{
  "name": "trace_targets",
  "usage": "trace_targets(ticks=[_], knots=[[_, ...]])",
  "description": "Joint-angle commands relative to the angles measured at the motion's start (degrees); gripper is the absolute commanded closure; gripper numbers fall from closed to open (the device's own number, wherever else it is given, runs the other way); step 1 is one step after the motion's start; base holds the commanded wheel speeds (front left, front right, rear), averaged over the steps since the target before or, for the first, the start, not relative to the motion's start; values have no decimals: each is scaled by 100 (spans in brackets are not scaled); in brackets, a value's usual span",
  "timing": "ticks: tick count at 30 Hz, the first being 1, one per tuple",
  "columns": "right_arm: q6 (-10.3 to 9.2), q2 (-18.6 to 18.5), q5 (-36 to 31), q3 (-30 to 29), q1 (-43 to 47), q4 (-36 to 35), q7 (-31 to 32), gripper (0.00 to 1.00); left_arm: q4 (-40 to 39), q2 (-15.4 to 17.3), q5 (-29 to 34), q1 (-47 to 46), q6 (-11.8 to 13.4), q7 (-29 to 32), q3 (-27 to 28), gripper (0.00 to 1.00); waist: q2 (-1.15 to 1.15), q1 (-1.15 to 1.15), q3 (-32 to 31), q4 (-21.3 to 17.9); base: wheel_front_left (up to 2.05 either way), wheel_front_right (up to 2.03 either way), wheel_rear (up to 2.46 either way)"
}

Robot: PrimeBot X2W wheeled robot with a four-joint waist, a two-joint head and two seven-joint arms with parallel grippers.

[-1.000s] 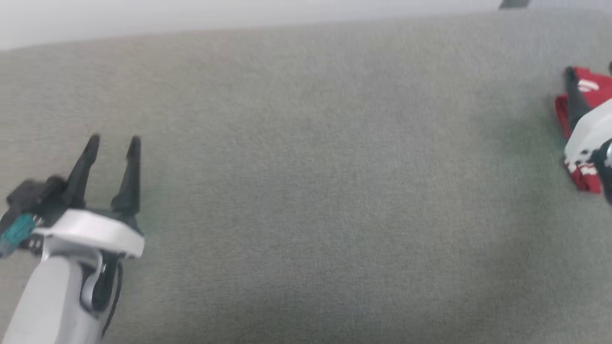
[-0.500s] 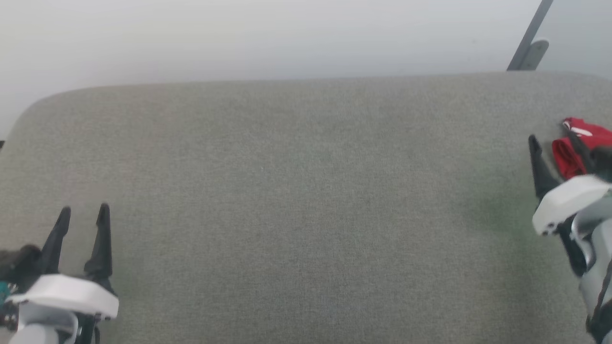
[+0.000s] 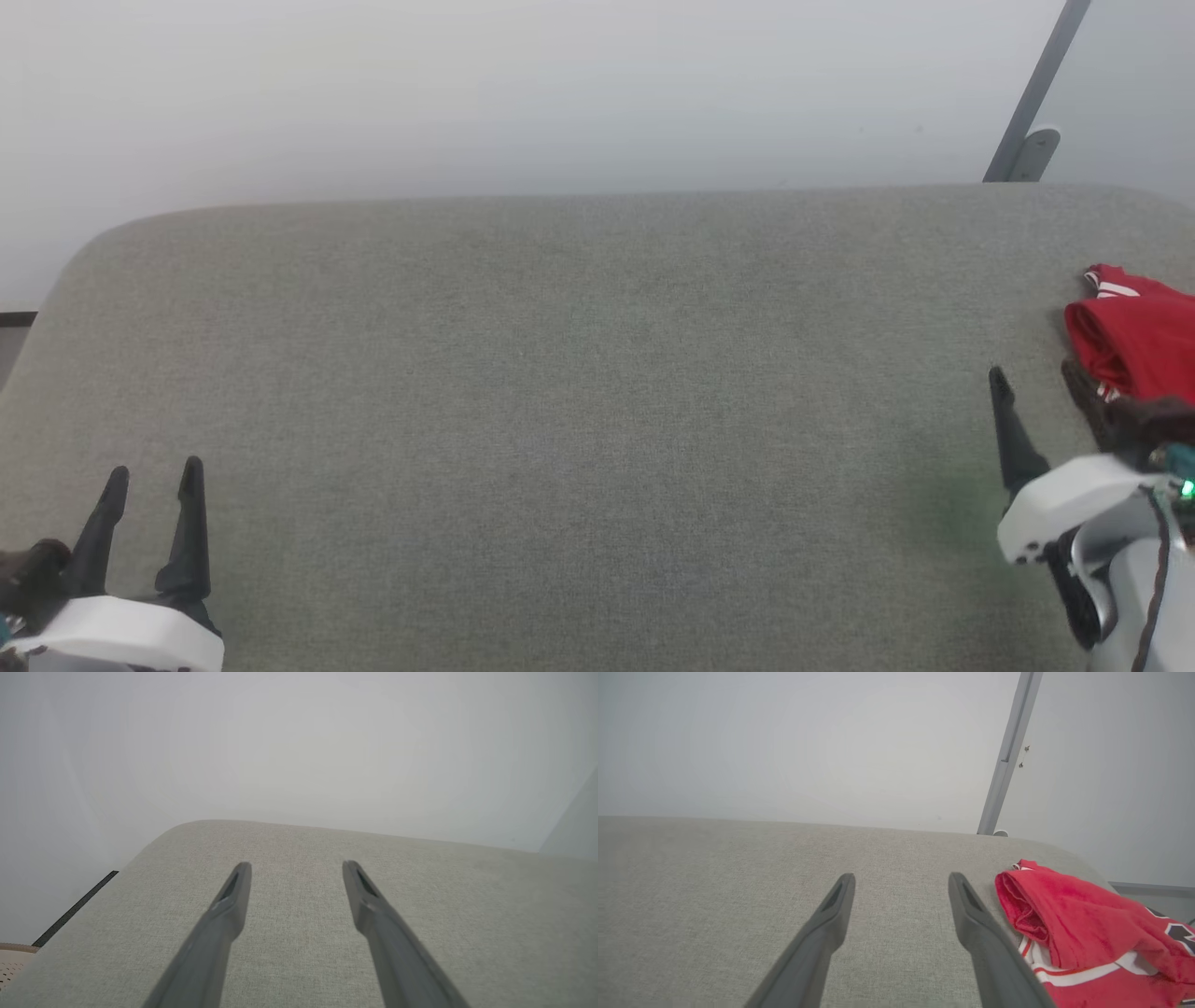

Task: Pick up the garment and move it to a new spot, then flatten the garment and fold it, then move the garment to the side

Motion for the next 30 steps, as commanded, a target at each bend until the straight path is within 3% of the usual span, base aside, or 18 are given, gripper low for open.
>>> trace_targets(ticks=[1, 14, 30], knots=[[-1, 33, -63, -32, 92, -75, -27, 0, -42, -3, -102, 69, 8, -23, 29, 0, 0, 0, -10, 0, 0, 0, 0], [0, 311, -91, -203, 767, -575, -27, 0, -204, -44, -145, 320, 8, -22, 59, 0, 0, 0, -113, -1, 0, 0, 0], [0, 378, -119, -193, 986, -960, 84, 0, -268, -95, -236, 365, 8, -23, 43, 0, 0, 0, -125, -25, 0, 0, 0]])
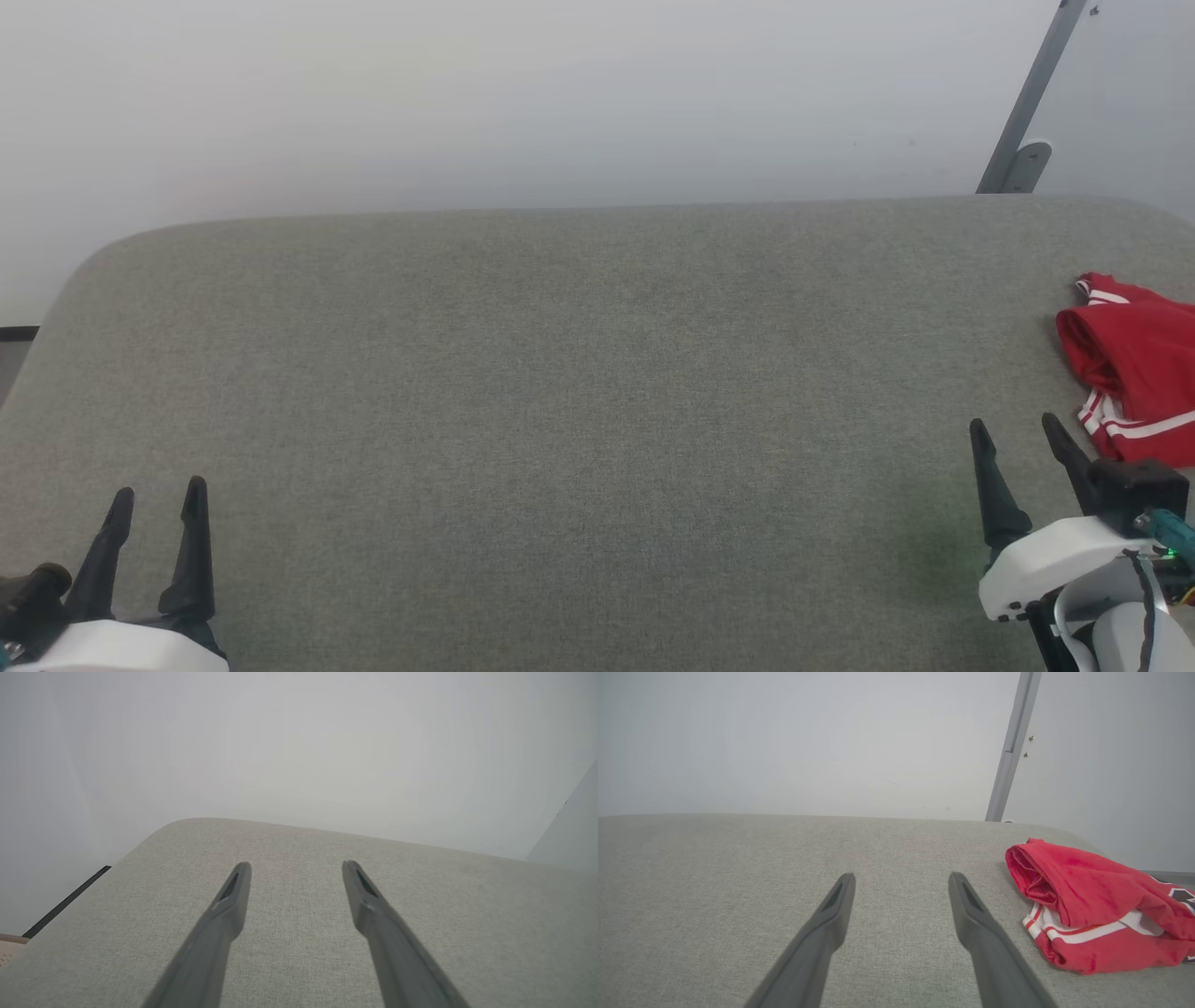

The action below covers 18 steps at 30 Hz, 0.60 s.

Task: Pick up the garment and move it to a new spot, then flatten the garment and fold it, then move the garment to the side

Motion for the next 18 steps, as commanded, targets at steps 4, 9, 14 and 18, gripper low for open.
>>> trace_targets(ticks=[4, 9, 14, 18], knots=[[-1, 38, -23, -11, 83, -98, 28, 0, -14, -19, -51, 62, 7, -23, -12, 0, 0, 0, -4, -3, 0, 0, 0], [0, 69, -51, -27, 98, -198, 50, 0, -46, -29, -35, 70, 7, -23, 17, 0, 0, 0, -16, -6, 0, 0, 0], [1, 100, -24, -1, 138, -60, 63, 100, 90, -152, -57, 42, -1, 12, -27, 100, 0, 0, -18, -7, 0, 0, 0], [1, 208, -15, 20, 370, 141, 70, 100, 293, -387, -65, 149, -1, 16, -100, 100, 0, 0, -18, -7, 0, 0, 0]])
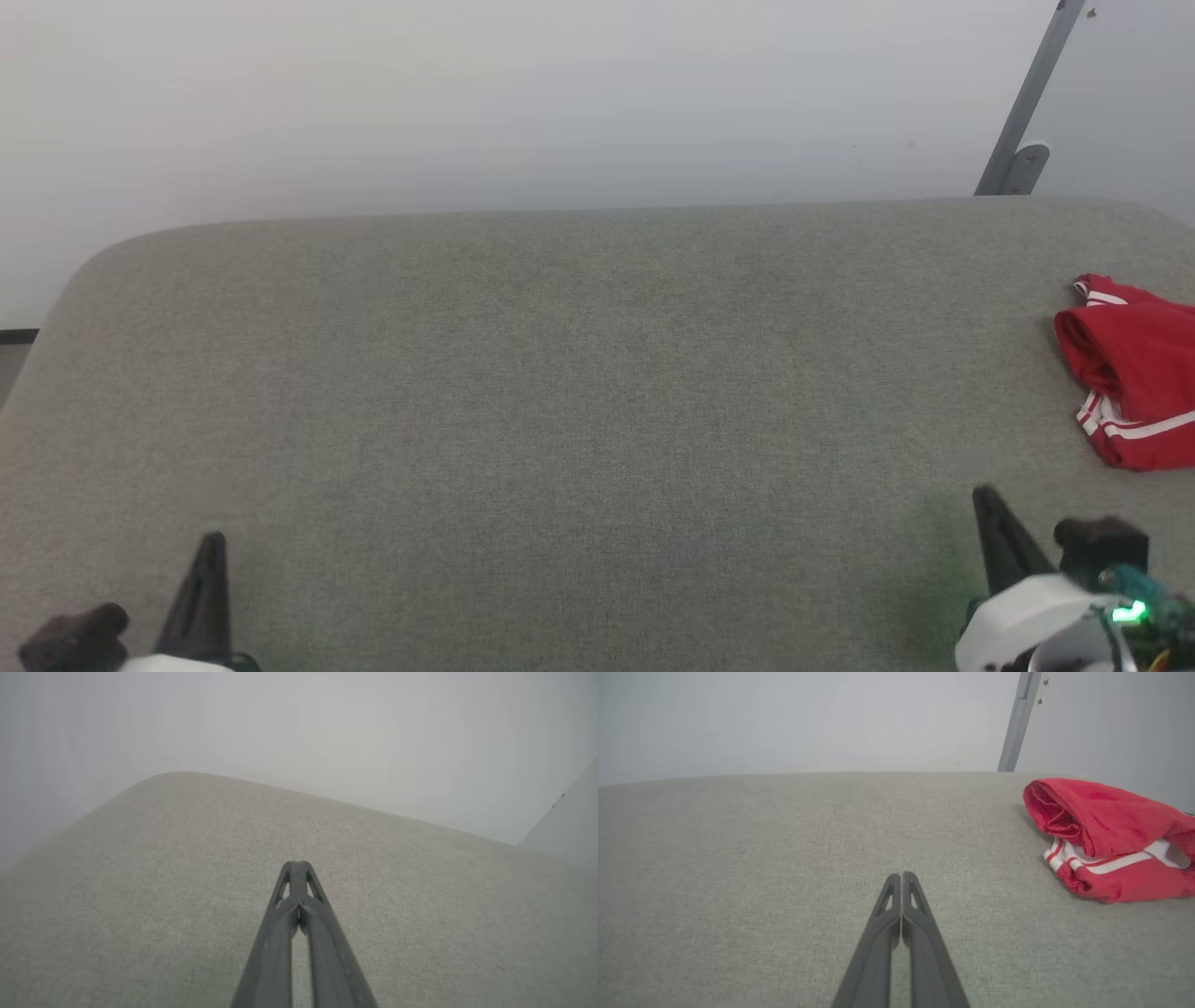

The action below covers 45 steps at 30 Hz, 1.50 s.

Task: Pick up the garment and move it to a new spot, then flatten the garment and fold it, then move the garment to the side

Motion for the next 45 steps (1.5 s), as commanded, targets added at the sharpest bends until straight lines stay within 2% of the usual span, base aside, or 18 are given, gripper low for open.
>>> trace_targets(ticks=[1, 23, 45], knots=[[-1, 12, 98, -16, -7, 2, 37, 100, 6, -21, -79, -11, 0, 29, 3, 100, 0, 0, 0, 0, 0, 0, 0], [-1, 179, 2393, -87, -26, -384, 586, 100, -75, -346, -1853, -302, 1, 623, 15, 100, 0, 0, 4, 4, 0, 0, 0], [-1, 304, 4106, -137, -46, -665, 1001, 100, -132, -594, -3191, -516, 1, 1066, 22, 100, 0, 0, 8, 7, 0, 0, 0]])
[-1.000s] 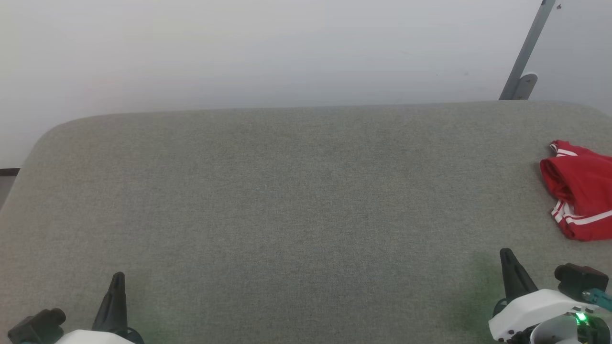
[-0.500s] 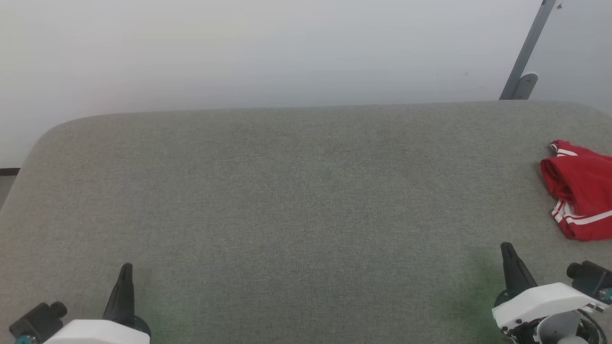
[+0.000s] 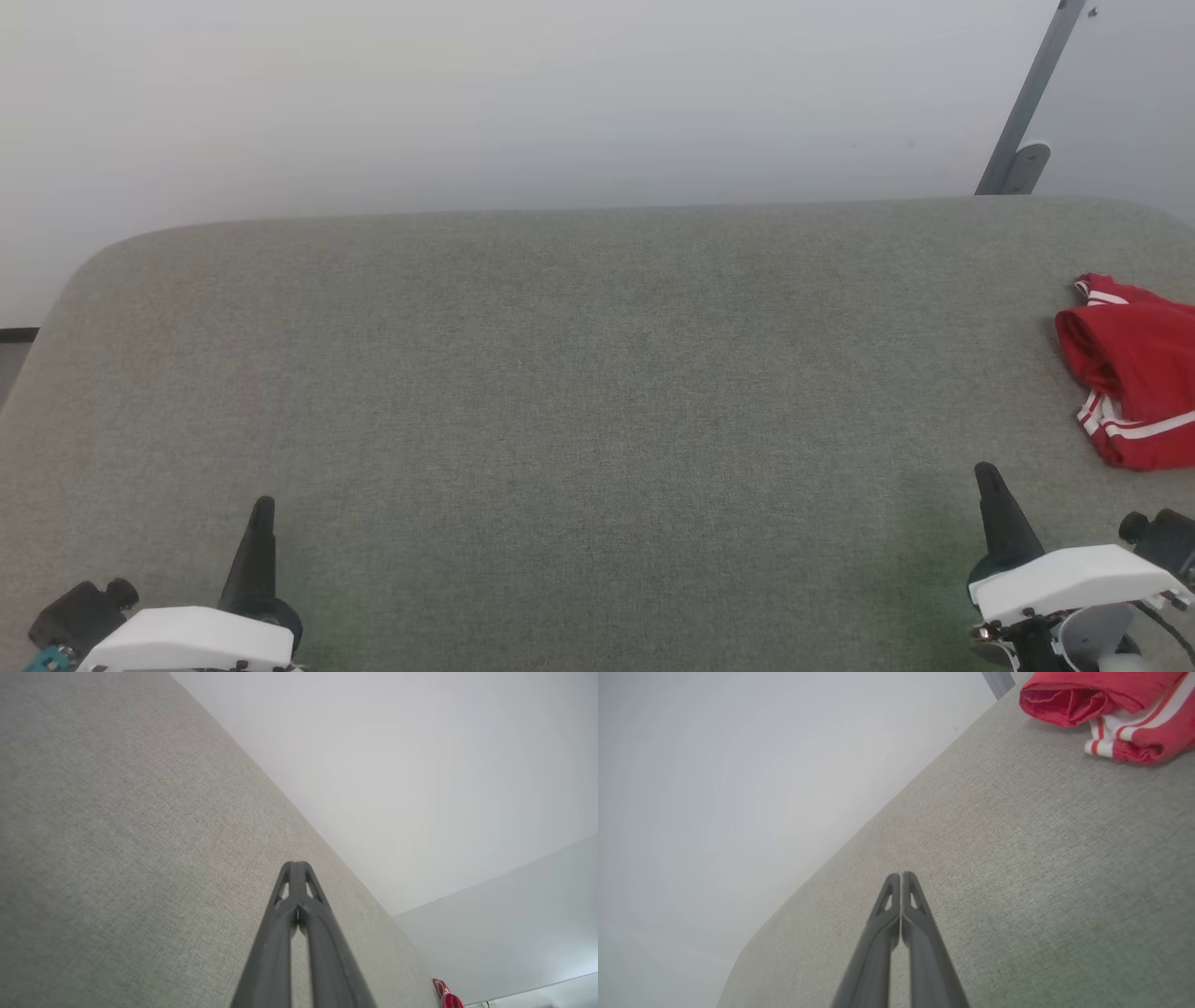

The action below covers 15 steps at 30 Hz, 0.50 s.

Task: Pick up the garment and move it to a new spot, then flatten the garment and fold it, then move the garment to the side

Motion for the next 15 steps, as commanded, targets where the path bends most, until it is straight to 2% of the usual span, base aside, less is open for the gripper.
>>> trace_targets(ticks=[1, 15], knots=[[1, -14, 171, -9, -127, -107, 39, 100, -82, 21, -152, -137, 0, 36, 39, 100, 0, 0, 0, 0, 0, 0, 0], [2, 62, 1116, -41, -140, -261, 270, 100, -112, -113, -880, -258, 0, 286, 43, 100, 0, 0, 3, 3, 0, 0, 0]])
